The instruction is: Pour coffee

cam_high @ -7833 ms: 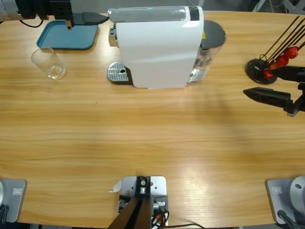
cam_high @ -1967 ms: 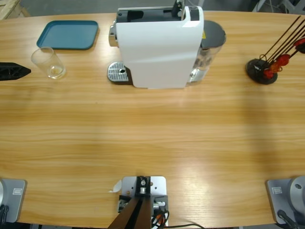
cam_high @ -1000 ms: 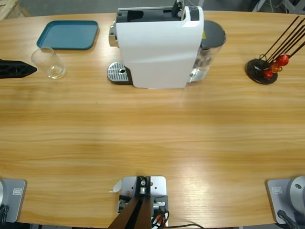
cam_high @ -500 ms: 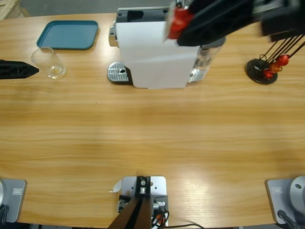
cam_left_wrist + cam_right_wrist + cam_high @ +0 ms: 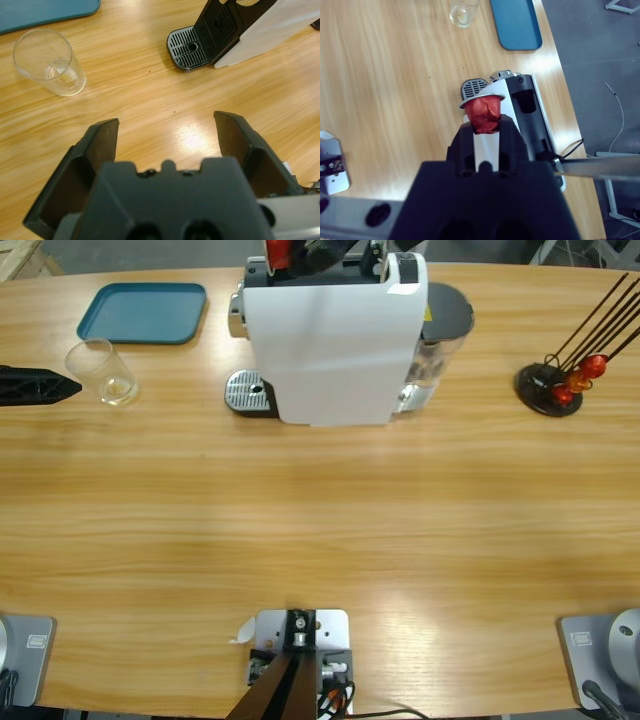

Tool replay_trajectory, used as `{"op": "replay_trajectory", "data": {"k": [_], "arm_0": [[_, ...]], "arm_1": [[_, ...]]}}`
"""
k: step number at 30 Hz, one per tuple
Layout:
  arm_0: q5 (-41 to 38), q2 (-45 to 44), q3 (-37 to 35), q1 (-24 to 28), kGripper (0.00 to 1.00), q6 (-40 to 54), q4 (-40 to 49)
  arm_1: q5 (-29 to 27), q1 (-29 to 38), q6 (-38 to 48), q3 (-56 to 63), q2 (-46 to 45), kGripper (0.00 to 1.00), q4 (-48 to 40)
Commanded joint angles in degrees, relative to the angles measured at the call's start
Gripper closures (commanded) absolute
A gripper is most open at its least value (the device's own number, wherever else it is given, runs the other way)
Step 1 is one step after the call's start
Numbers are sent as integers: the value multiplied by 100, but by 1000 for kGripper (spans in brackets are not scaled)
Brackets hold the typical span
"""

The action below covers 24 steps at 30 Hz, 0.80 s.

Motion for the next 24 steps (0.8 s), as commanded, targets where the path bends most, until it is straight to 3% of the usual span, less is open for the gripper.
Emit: {"op": "replay_trajectory", "data": {"k": [1,24], "arm_0": [[-59,-13,149,-49,179,-8,-38],[-59,-78,170,-49,179,-15,-38]], "arm_1": [[-161,44,-81,-208,682,1000,-415],[-495,-498,-399,-447,1143,1000,-679]]}}
